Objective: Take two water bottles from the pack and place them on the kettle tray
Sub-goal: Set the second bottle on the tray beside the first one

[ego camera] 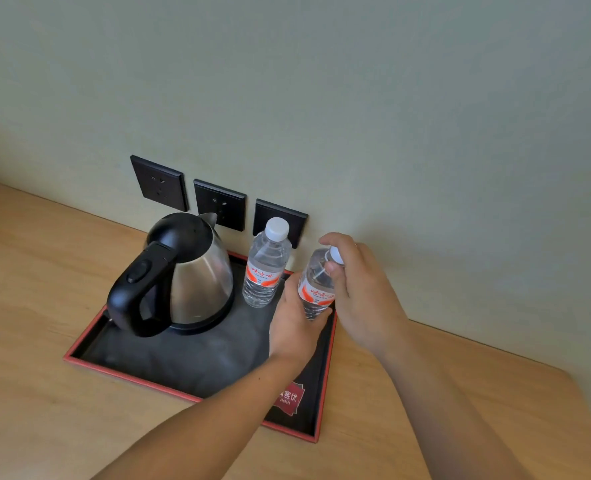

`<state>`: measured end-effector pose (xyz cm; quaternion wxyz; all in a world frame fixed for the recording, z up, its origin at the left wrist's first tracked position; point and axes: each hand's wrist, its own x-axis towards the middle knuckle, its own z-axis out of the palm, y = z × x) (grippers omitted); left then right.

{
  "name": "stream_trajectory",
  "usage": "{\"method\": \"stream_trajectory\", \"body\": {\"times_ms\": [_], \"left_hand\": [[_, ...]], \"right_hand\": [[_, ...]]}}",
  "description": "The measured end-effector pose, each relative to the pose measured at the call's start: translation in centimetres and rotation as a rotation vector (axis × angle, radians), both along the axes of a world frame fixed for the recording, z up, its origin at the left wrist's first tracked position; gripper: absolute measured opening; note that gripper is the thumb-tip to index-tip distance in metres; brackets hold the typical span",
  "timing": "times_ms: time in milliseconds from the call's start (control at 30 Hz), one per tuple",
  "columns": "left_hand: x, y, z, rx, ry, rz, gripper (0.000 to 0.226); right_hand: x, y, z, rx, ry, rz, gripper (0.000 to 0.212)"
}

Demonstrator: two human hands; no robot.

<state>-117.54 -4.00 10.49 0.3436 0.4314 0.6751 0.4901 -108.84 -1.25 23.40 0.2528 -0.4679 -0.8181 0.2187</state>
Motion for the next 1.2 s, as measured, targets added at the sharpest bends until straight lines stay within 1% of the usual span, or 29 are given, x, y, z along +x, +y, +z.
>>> {"method": "stream_trajectory", "body": {"times_ms": [67,167,300,467,667,833,1100,1200], "left_hand": [[-0.4,0.3,-1.1,-0.012,-0.041,0.003,0.060],[-0.8,0.7,-2.6,-0.023,-0.061,0.002,0.066],[-1.1,1.2,-3.3,-0.006,-0.095,0.005,0.061],[-1.3,1.6,-3.6,-0.024,-0.055,-0.008,0.064],[-1.6,1.6,-3.5,-0.033,0.041,-0.023,0.069],[-2.0,1.4,-3.0,-0.041,0.032,-0.049,0.084],[-2.1,1.0,-2.5,-0.081,0.052,-0.063,0.083],[-2.2,0.3,-1.8,-0.086,0.125,-0.103,0.080]], "right_hand": [[-0.4,0.3,-0.7,-0.017,-0.020,-0.006,0.033],[-0.9,0.4,-1.5,-0.041,-0.039,-0.020,0.033],[-1.5,0.5,-1.7,-0.028,-0.051,-0.015,0.030],[-2.1,0.9,-1.3,-0.017,-0.091,-0.005,0.030],[-2.6,1.5,-1.6,0.003,-0.125,0.014,0.031],[-2.6,1.5,-2.0,0.019,-0.098,0.001,0.036],[-2.6,1.4,-2.4,0.005,-0.086,-0.005,0.038],[-2.4,1.3,-2.2,-0.055,-0.087,-0.007,0.038]]}}
